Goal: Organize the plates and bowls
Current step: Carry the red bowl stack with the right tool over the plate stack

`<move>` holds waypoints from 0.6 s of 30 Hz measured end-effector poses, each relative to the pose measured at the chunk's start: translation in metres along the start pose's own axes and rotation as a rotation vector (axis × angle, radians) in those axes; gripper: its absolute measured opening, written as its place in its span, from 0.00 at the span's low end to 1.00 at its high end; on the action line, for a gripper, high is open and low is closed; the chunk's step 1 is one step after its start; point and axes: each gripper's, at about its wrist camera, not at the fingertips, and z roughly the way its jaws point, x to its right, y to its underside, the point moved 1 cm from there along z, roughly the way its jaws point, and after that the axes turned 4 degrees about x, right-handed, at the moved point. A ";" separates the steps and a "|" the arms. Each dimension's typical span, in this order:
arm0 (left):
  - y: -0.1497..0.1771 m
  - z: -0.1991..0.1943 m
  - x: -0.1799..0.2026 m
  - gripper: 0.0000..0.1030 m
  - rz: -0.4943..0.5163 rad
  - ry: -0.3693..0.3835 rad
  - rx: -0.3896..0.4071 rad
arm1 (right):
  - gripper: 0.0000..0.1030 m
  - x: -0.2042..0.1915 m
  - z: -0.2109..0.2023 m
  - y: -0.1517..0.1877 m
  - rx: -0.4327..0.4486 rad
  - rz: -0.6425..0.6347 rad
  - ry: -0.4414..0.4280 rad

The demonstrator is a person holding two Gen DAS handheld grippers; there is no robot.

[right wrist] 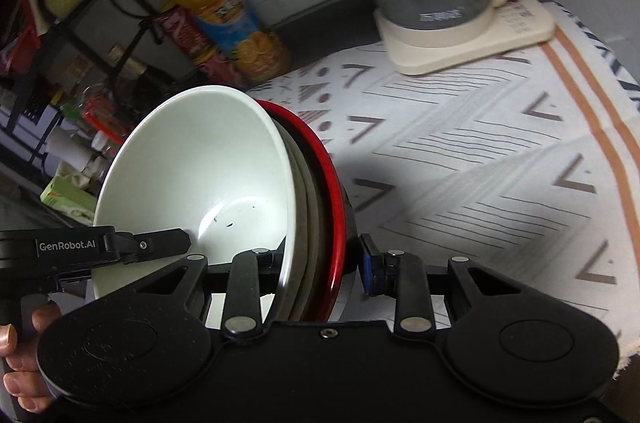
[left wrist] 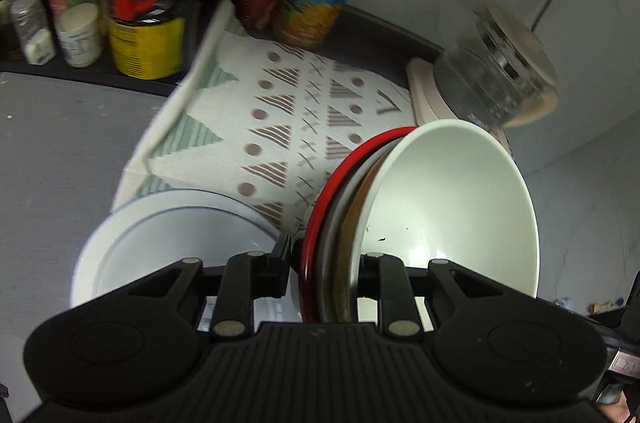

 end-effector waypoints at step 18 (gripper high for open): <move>0.004 -0.024 -0.078 0.22 -0.151 -0.103 0.044 | 0.29 -0.070 0.045 0.012 -0.107 -0.154 -0.085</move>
